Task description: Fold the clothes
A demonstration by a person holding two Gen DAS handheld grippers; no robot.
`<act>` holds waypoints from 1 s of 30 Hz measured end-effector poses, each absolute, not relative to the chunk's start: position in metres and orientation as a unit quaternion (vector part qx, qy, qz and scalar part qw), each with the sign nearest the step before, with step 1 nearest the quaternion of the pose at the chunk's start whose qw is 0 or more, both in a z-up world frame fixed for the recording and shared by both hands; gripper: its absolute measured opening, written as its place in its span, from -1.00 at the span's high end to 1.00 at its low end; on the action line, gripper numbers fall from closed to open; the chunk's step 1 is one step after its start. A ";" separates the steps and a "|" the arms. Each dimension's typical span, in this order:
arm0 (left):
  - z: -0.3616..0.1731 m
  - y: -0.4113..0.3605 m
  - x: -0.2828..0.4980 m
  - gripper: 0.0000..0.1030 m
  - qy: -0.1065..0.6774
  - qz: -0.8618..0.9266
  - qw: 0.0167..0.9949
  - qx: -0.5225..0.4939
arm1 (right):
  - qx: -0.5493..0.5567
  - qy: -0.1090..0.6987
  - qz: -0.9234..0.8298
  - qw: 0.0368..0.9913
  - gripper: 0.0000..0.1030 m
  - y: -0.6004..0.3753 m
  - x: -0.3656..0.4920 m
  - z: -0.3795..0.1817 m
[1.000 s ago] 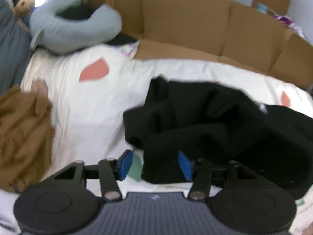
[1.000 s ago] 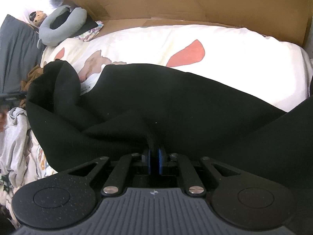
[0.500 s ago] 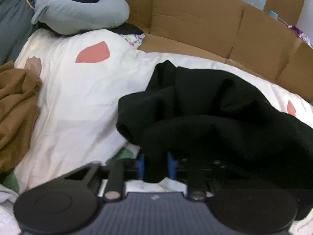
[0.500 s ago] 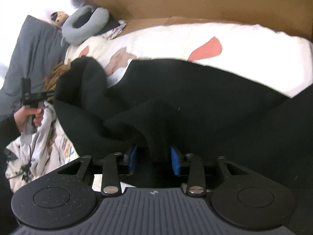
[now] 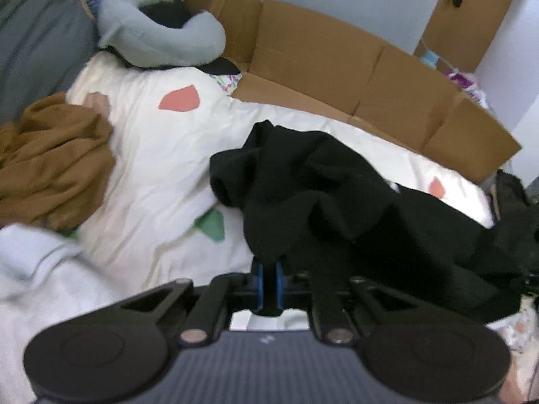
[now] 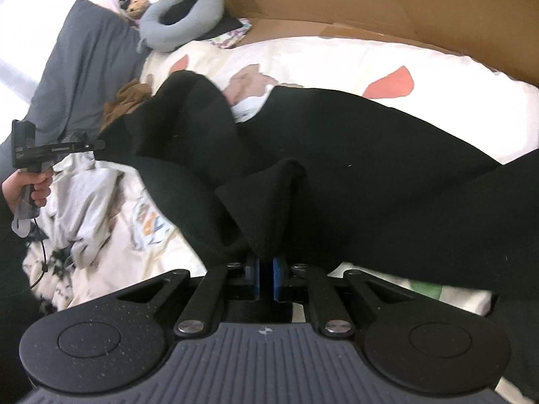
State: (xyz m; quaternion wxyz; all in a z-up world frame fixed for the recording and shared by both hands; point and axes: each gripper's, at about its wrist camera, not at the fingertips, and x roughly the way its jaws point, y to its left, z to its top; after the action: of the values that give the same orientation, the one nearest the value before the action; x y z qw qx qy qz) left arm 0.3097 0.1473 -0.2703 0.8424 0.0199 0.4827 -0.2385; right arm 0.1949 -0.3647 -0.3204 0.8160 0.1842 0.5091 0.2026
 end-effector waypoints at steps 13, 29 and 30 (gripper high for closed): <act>-0.195 0.206 0.216 0.89 0.501 -0.225 0.836 -0.008 | 0.136 0.519 0.248 0.807 0.91 -0.349 0.142 -0.262; -0.203 0.265 0.130 0.90 0.551 -0.159 0.818 -0.040 | 0.087 0.570 0.300 0.760 0.91 -0.319 0.091 -0.258; -0.203 0.267 0.126 0.90 0.556 -0.156 0.816 -0.041 | 0.085 0.573 0.305 0.756 0.91 -0.318 0.087 -0.259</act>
State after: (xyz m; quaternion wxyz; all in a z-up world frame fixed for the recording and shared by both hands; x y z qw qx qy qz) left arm 0.1261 0.2675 -0.2030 0.8158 -0.0412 0.5555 -0.1557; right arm 0.0874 -0.3176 -0.2593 0.7560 0.0845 0.5732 0.3047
